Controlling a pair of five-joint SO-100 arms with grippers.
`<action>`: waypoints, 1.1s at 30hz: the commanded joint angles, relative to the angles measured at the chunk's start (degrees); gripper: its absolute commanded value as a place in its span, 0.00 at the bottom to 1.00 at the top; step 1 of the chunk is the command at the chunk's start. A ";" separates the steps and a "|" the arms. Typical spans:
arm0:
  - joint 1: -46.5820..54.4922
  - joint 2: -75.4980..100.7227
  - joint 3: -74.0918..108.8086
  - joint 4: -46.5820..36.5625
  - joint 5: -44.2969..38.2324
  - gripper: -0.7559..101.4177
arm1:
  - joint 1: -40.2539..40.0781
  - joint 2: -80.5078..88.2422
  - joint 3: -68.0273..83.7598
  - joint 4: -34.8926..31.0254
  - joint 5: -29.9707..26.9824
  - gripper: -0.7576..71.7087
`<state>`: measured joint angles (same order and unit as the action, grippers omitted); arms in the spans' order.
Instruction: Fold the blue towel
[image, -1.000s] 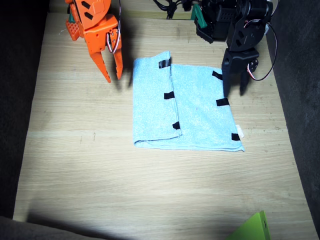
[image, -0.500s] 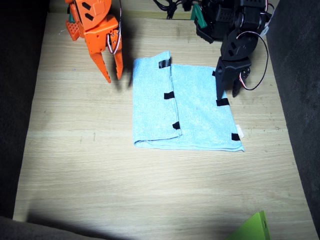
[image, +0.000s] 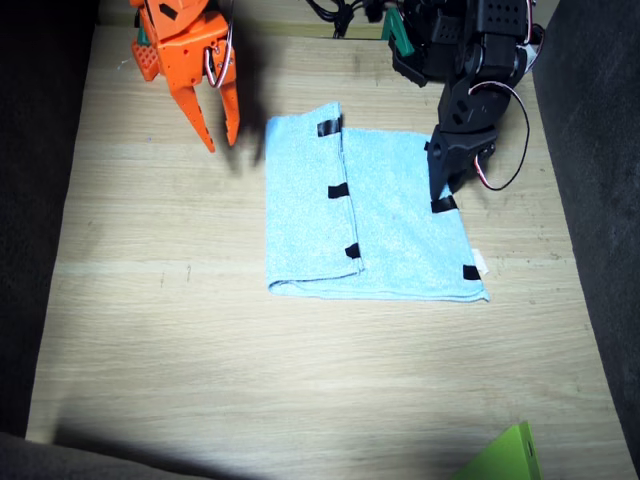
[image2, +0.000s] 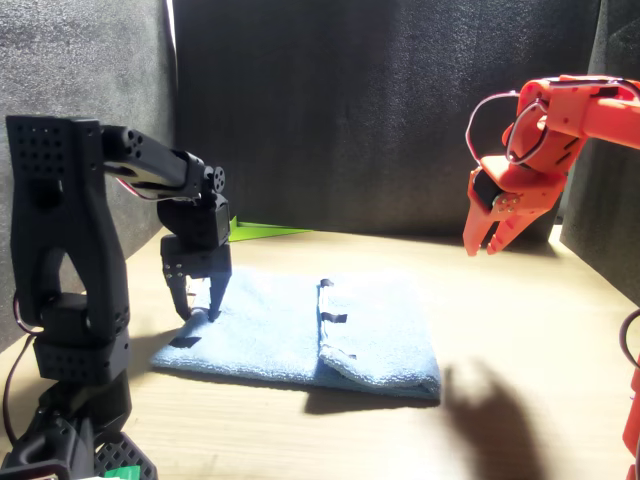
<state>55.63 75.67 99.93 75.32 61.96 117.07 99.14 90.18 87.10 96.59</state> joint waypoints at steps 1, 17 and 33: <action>0.44 0.62 -2.46 1.85 1.49 0.00 | -0.53 3.96 0.79 2.64 0.79 0.22; -2.90 -1.76 -8.17 6.24 6.94 0.00 | -1.58 5.45 3.78 3.34 1.05 0.21; -4.31 -2.99 -19.95 14.94 11.95 0.00 | -0.09 5.01 8.44 1.14 2.81 0.22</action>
<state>52.21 68.82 82.71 88.33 72.07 115.31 102.22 97.82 88.42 98.44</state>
